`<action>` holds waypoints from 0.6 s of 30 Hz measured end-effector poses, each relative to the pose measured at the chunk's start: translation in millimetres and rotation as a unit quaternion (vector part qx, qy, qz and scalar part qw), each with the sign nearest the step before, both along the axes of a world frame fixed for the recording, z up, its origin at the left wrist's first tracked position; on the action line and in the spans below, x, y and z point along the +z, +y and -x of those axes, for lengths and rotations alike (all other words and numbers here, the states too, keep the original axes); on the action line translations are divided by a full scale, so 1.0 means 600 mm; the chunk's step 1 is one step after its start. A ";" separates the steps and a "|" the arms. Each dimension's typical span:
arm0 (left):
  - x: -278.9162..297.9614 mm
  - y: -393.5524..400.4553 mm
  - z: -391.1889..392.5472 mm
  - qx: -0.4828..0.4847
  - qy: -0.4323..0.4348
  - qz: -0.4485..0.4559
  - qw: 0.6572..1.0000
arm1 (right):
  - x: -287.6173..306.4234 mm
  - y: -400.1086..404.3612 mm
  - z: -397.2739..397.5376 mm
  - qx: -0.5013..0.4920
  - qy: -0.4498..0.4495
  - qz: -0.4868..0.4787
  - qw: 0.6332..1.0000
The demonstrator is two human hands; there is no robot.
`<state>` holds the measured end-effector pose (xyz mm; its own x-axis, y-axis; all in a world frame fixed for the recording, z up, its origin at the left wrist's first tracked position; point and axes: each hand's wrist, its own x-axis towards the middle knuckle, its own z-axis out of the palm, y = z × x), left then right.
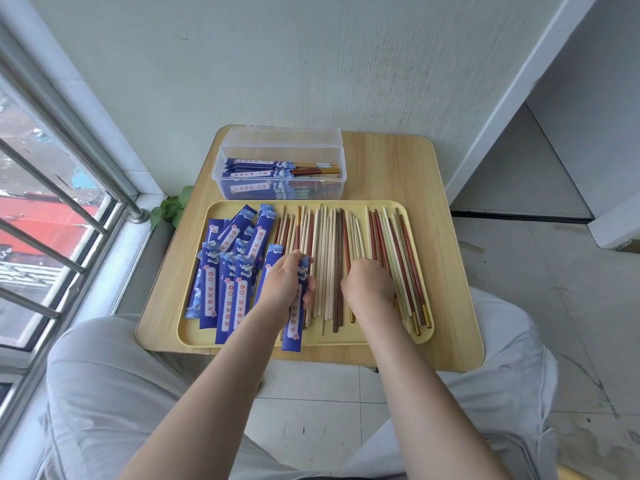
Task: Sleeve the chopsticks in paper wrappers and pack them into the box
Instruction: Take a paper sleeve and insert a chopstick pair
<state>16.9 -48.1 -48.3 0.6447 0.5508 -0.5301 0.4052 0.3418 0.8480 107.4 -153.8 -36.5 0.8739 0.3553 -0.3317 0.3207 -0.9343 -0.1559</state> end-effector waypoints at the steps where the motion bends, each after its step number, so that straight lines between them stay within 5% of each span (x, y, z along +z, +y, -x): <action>1: -0.001 0.001 -0.001 -0.001 -0.008 -0.013 1.000 | -0.001 0.000 0.002 -0.001 -0.001 -0.005 1.000; 18: -0.002 -0.001 -0.002 -0.012 0.003 -0.002 1.000 | 0.008 -0.009 0.004 -0.020 0.018 -0.036 0.999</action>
<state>17.8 -48.8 -49.7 0.6544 0.5370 -0.5323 0.4186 0.3290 0.8465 105.2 -159.4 -31.8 0.8761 0.3443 -0.3376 0.2760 -0.9322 -0.2343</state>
